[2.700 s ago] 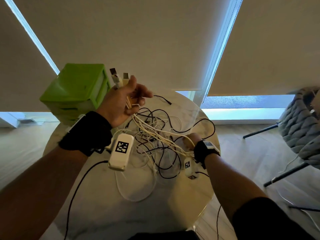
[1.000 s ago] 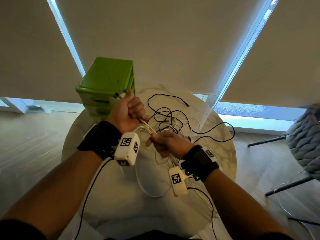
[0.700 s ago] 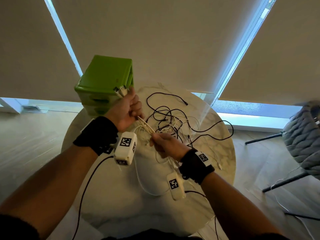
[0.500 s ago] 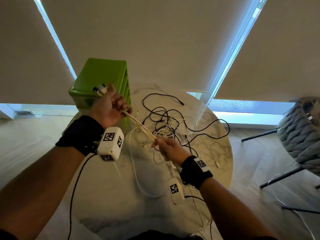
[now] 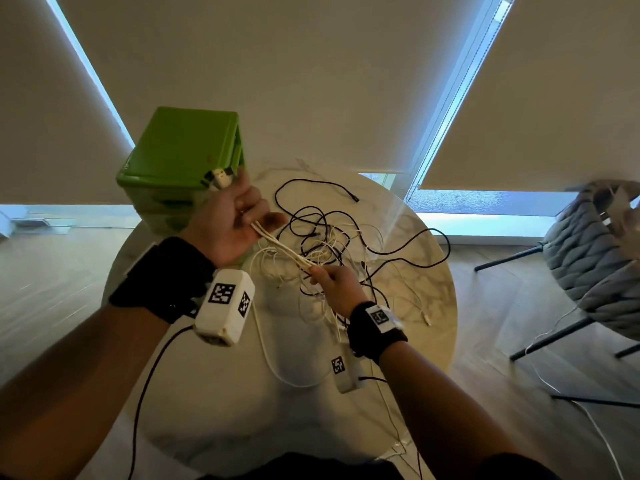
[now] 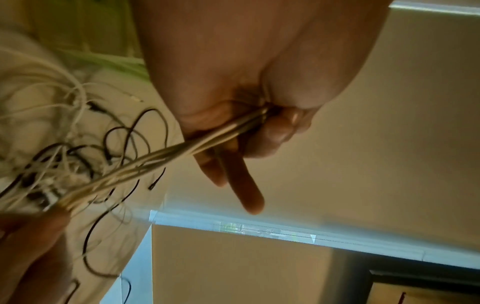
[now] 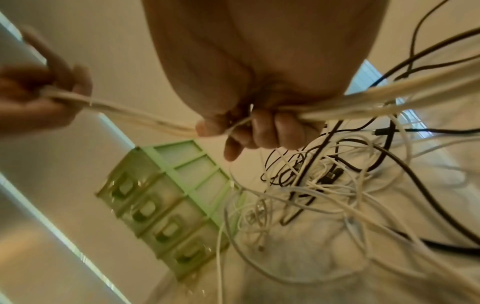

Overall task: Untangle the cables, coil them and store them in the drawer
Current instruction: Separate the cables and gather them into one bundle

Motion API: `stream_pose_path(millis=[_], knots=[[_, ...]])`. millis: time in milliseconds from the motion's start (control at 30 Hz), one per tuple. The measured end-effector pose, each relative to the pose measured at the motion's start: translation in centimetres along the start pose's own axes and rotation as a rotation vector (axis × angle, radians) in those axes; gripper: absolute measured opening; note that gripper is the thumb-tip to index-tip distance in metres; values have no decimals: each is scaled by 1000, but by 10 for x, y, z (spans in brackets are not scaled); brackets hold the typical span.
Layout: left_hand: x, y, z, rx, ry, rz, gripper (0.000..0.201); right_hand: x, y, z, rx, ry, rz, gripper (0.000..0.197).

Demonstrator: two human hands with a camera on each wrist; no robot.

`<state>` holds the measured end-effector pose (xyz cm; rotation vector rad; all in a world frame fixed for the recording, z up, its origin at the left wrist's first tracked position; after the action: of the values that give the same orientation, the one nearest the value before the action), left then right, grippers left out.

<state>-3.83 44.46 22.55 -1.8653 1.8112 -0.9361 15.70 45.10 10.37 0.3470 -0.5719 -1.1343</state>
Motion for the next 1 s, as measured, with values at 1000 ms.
stream_pose_path(millis=[1000], knots=[[-3,68,-20,-426,17,-279,9,-180,-91,58,205,-65,399,43]])
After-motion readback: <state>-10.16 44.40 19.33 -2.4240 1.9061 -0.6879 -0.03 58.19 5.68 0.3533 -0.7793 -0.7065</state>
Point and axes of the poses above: each hand's wrist, its own x-axis away from the middle knuckle, its own y-axis out of the back of the hand, z = x × y, the point moved 3 cm from there along -x, towards the middle knuckle, and after that the axes turned 4 degrees about x, right-handed, at the moved point
